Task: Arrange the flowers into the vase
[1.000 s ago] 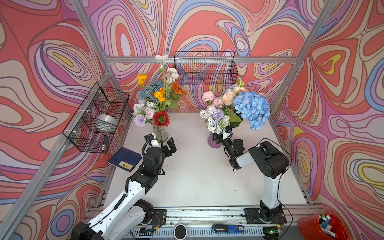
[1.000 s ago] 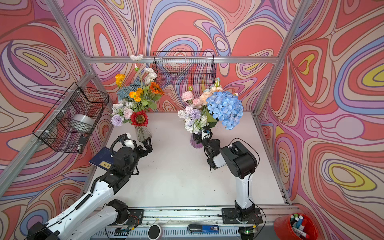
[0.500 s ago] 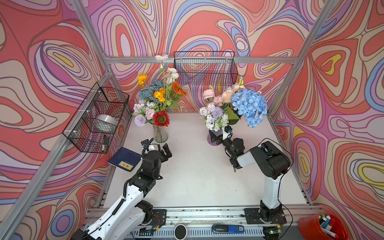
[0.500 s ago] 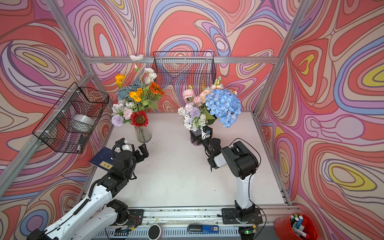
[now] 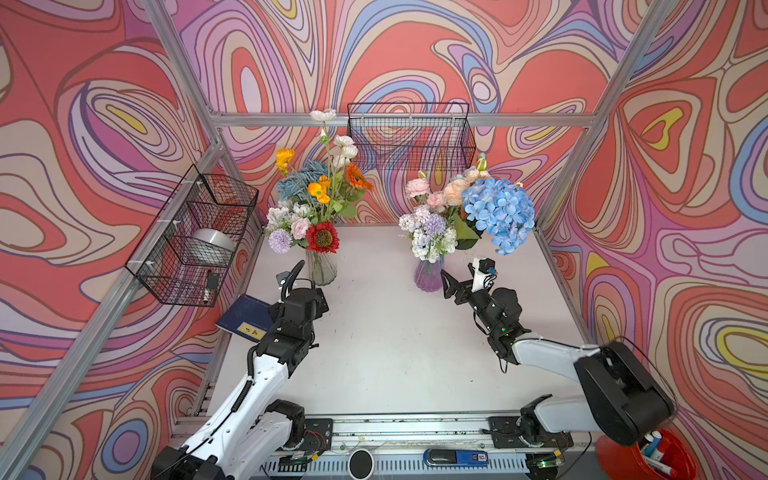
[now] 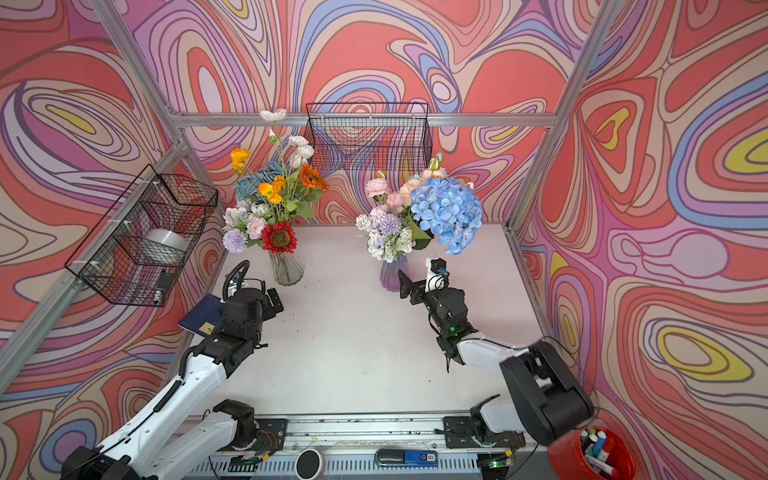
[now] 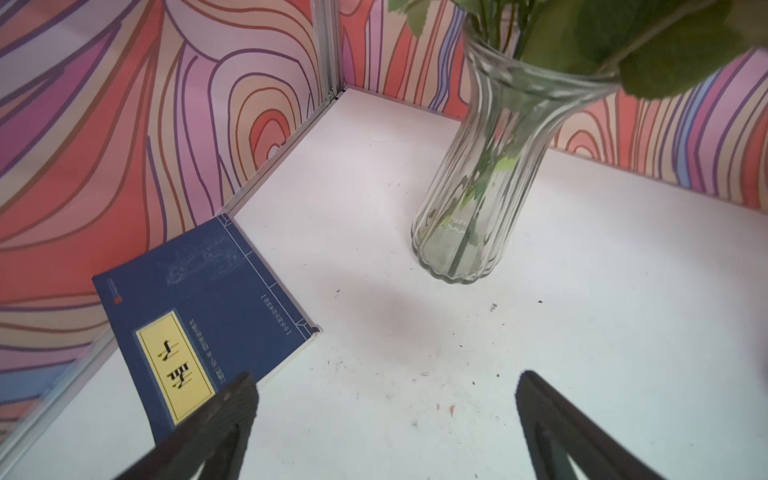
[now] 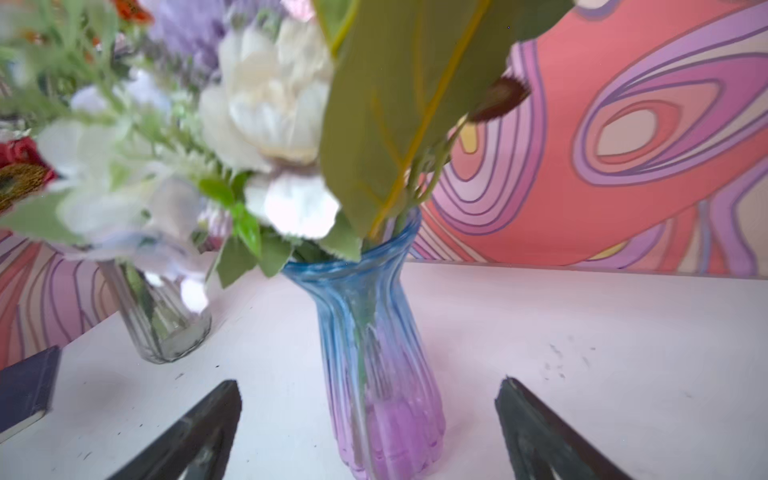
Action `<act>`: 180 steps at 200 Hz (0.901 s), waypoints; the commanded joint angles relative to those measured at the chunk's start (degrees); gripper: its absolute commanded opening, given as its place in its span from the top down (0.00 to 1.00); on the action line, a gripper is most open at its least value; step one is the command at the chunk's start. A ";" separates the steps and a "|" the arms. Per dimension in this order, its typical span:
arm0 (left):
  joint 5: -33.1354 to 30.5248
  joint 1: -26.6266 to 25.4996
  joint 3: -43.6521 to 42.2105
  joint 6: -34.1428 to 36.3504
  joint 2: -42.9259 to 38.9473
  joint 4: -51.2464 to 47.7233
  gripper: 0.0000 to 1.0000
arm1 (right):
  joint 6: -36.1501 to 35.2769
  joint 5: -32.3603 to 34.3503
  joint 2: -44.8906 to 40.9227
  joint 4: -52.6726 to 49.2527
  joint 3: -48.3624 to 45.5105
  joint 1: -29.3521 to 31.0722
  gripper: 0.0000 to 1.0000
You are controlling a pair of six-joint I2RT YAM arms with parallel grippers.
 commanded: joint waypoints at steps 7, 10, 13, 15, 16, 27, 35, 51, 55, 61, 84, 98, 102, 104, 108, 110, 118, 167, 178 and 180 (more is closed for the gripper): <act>5.59 1.22 -0.71 14.34 6.28 8.42 0.00 | -2.24 12.10 -5.68 -23.52 1.64 -2.71 0.02; 6.00 1.34 -0.84 14.70 6.95 9.29 0.00 | -2.67 12.47 -5.88 -23.98 1.55 -3.22 0.02; 6.46 1.48 -0.98 15.07 7.50 10.17 0.00 | -2.96 12.71 -5.94 -24.34 1.47 -3.90 0.02; 6.73 1.61 -1.07 15.12 7.84 10.75 0.00 | -3.21 12.89 -5.94 -24.56 1.32 -4.35 0.02; 6.79 1.66 -1.15 15.17 7.98 10.99 0.00 | -3.22 12.93 -5.95 -24.67 1.26 -4.56 0.02; 9.31 2.09 -2.00 16.03 10.20 14.49 0.00 | -3.85 13.35 -5.39 -25.04 0.66 -7.11 0.02; 11.15 2.33 -2.70 17.65 11.94 17.54 0.00 | -4.42 13.20 -4.56 -24.56 0.22 -8.99 0.02; 11.93 2.54 -5.33 20.64 15.80 24.08 0.00 | -5.26 11.03 -1.49 -20.37 -1.24 -13.39 0.02; 11.74 2.71 -5.58 20.88 16.57 25.63 0.00 | -5.13 10.52 -0.38 -19.20 -1.44 -14.58 0.02; 11.75 3.12 -5.85 20.97 18.15 27.62 0.00 | -5.17 9.55 1.33 -16.86 -1.78 -16.22 0.02; 14.66 5.08 -7.47 23.08 24.01 39.72 0.00 | -5.96 5.99 8.83 -4.13 -3.42 -20.15 0.02; 14.76 5.50 -7.26 26.37 27.75 44.11 0.00 | -6.60 4.51 12.05 1.70 -3.14 -21.32 0.02; 14.56 5.49 -7.59 27.02 28.78 46.29 0.00 | -6.93 4.19 13.21 4.81 -3.41 -21.51 0.02; 14.51 5.49 -7.78 27.18 29.24 47.48 0.00 | -7.11 4.06 13.85 6.64 -3.70 -21.65 0.02; 14.00 5.76 -7.63 26.76 30.09 48.33 0.00 | -6.57 3.37 15.24 9.32 -3.96 -22.15 0.02; 13.67 5.87 -7.44 26.39 30.27 47.75 0.00 | -6.33 2.84 15.63 8.78 -3.68 -22.52 0.02; 13.71 6.79 -6.97 25.18 30.72 47.32 0.00 | -5.73 1.55 17.70 7.41 -2.24 -23.24 0.02; 20.09 11.34 -12.92 21.33 33.41 59.38 0.00 | -5.78 -1.07 23.38 9.99 -1.16 -23.93 0.02; 19.77 11.31 -13.56 21.64 34.18 61.89 0.00 | -6.15 -0.51 23.78 10.61 -0.81 -23.94 0.02; 19.73 11.30 -13.45 21.53 33.91 61.36 0.00 | -6.14 -0.59 23.70 10.15 -0.83 -23.97 0.02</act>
